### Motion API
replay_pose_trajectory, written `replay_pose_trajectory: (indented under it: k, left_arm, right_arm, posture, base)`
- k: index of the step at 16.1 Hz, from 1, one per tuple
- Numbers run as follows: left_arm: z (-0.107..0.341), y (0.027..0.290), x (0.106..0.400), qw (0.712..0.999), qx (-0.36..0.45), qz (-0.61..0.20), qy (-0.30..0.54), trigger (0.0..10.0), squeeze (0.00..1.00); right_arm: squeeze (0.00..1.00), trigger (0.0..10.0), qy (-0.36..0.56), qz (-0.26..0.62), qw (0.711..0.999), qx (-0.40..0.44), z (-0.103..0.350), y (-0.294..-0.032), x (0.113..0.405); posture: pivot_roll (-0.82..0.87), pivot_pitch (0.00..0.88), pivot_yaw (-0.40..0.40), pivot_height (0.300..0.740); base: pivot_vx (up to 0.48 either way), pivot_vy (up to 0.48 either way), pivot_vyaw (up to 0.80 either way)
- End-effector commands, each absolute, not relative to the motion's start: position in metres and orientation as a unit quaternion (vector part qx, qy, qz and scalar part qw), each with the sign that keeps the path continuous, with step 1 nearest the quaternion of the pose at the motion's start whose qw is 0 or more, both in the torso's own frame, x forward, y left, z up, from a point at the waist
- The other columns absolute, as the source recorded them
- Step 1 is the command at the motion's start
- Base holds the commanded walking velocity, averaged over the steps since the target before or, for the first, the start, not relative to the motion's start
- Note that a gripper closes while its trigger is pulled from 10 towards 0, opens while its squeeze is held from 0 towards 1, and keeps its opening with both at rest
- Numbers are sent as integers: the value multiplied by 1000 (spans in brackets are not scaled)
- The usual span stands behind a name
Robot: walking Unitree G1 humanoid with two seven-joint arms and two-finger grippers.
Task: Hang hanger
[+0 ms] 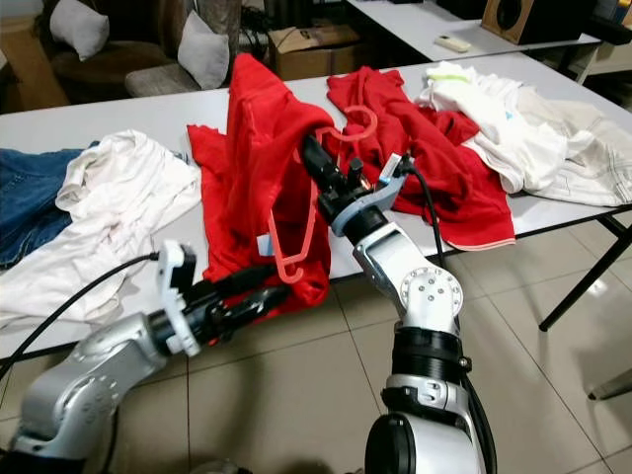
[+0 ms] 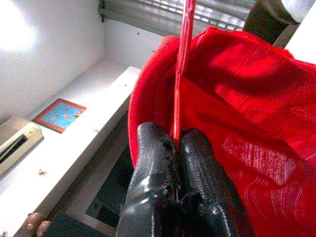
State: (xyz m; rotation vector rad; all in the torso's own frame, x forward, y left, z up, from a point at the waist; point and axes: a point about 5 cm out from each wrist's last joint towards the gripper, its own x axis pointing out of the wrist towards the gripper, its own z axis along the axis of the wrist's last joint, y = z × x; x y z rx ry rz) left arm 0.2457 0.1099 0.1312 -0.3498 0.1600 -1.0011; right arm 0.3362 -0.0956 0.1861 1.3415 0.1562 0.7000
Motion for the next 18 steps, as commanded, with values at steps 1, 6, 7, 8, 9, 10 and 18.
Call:
replay_pose_trajectory:
  k: [1, 6, 7, 8, 9, 10, 18]
  left_arm:
    - [131, 110, 249, 868, -153, -466, 78, 10000, 0]
    - [139, 93, 252, 868, -141, -471, 67, 10000, 0]
    - [143, 85, 251, 865, -139, -479, 61, 10000, 0]
    - [143, 83, 252, 865, -141, -478, 63, 10000, 0]
    - [141, 83, 254, 868, -143, -470, 71, 10000, 0]
    - [138, 84, 257, 877, -131, -455, 79, 10000, 0]
    - [130, 100, 258, 888, -134, -430, 97, 0, 0]
  right_arm:
    - [0, 10000, 58, 327, 720, 610, 195, -94, 338]
    - [0, 10000, 59, 326, 719, 611, 195, -94, 338]
    - [0, 10000, 61, 324, 718, 612, 194, -93, 338]
    - [0, 10000, 62, 324, 718, 613, 194, -93, 338]
    - [0, 10000, 62, 323, 718, 613, 194, -93, 339]
    - [0, 10000, 62, 323, 718, 613, 194, -93, 339]
    - [0, 10000, 60, 319, 722, 611, 194, -96, 339]
  posture:
    - [-54, 0, 28, 740]
    - [-53, 0, 22, 740]
    - [-52, 0, 22, 740]
    - [-52, 0, 23, 740]
    - [-52, 0, 23, 740]
    - [-52, 0, 23, 740]
    - [-64, 0, 26, 740]
  base:
    - [0, 0, 0]
    - [0, 0, 0]
    - [0, 0, 0]
    - [0, 0, 0]
    - [0, 0, 0]
    - [0, 0, 0]
    - [0, 0, 0]
